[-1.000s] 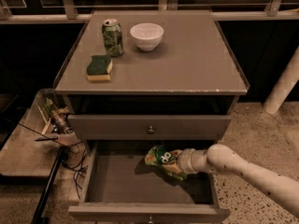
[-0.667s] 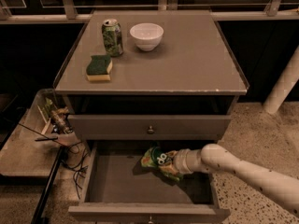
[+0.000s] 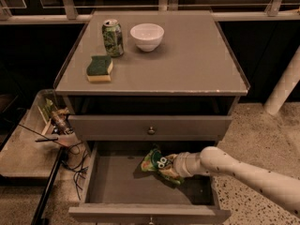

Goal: Place green rice chip bag into middle drawer

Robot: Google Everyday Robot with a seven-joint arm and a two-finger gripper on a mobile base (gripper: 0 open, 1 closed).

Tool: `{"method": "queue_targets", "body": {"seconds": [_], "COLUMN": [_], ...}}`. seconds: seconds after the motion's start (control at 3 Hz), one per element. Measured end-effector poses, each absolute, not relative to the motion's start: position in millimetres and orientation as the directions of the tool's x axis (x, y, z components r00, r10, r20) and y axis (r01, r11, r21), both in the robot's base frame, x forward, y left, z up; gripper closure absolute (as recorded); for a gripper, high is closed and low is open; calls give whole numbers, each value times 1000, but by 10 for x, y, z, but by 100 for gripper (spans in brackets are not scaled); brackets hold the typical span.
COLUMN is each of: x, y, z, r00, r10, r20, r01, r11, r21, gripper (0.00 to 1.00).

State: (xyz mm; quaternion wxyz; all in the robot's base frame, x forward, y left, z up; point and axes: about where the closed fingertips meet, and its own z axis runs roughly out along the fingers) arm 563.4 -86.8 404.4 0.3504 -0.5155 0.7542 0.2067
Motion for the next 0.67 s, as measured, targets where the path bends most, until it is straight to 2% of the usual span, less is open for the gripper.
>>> {"method": "queue_targets", "body": {"seconds": [0.67], "x": [5633], "y": [-867], "z": [4044], "r00": [-223], "r10": [-633], "r20": [-742], "r01": [-922], "r11": [383], "r21": [-49], "gripper": [34]}}
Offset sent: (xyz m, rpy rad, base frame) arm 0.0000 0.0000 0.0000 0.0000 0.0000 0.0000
